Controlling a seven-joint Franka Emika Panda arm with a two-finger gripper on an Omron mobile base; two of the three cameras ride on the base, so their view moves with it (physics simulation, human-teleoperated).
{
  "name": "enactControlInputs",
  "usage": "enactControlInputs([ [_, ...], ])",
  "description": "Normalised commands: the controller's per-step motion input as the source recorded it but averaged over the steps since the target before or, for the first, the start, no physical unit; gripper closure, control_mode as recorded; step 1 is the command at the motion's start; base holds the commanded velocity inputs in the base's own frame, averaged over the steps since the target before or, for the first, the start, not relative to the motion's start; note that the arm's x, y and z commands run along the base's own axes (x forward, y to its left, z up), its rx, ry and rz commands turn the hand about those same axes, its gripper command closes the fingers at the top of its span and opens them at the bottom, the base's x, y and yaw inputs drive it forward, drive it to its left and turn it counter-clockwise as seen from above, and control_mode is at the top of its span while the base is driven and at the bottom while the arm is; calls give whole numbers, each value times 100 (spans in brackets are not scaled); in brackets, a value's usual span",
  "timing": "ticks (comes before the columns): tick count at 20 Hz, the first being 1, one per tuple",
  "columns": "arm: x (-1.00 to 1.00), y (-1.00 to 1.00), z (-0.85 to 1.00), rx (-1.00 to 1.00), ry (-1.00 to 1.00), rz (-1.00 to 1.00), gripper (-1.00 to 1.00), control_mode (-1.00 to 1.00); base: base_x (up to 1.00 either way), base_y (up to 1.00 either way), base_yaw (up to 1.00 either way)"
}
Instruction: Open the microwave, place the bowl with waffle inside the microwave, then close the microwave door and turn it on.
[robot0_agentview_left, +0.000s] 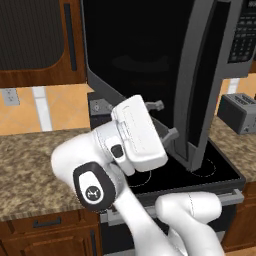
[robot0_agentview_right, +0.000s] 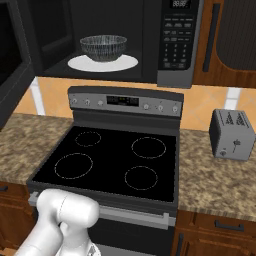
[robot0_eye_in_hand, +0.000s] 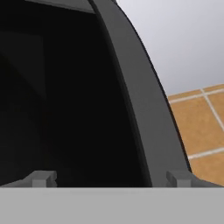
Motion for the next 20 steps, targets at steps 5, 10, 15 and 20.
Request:
enactControlInputs([
  [5, 9, -65, 1, 11, -1, 20, -100, -100, 0, 0, 0],
  [10, 30, -75, 0, 14, 0, 36, -100, -100, 0, 0, 0],
  [15, 51, -55, 0, 13, 0, 38, -100, -100, 0, 0, 0],
  [20, 54, -41, 0, 10, 0, 37, -100, -100, 0, 0, 0],
])
